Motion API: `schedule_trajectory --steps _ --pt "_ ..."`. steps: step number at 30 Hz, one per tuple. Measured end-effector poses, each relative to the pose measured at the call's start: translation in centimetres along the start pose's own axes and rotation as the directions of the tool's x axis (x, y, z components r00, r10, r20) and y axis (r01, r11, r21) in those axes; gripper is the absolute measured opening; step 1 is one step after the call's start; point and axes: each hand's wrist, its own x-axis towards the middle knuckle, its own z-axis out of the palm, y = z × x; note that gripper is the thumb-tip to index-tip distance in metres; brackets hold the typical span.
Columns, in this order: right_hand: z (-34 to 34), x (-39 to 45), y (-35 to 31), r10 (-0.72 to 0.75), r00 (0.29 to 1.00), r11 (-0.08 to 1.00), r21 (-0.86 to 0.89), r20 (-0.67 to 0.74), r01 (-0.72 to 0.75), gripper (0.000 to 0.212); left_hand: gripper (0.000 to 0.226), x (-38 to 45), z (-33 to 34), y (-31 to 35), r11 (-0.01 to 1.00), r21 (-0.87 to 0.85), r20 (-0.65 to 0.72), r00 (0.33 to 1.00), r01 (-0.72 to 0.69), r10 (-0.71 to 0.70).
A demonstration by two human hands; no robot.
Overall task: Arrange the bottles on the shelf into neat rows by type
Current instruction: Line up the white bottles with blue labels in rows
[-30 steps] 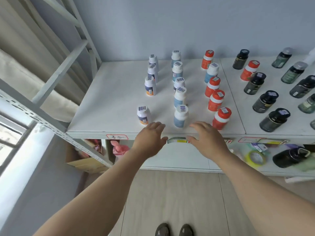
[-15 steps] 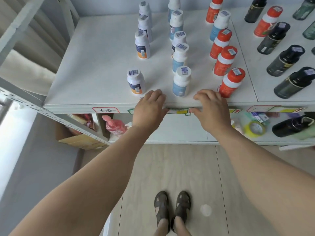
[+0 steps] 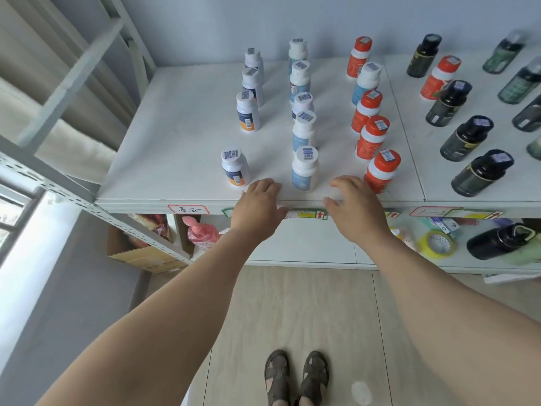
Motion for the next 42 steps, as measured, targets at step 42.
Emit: schedule_trajectory --steps 42 --pt "-6.4 6.2 -6.7 0.066 0.964 0.938 0.313 0.259 -0.148 0.048 0.041 4.3 -5.7 0.9 0.820 -0.565 0.258 0.964 0.095 0.065"
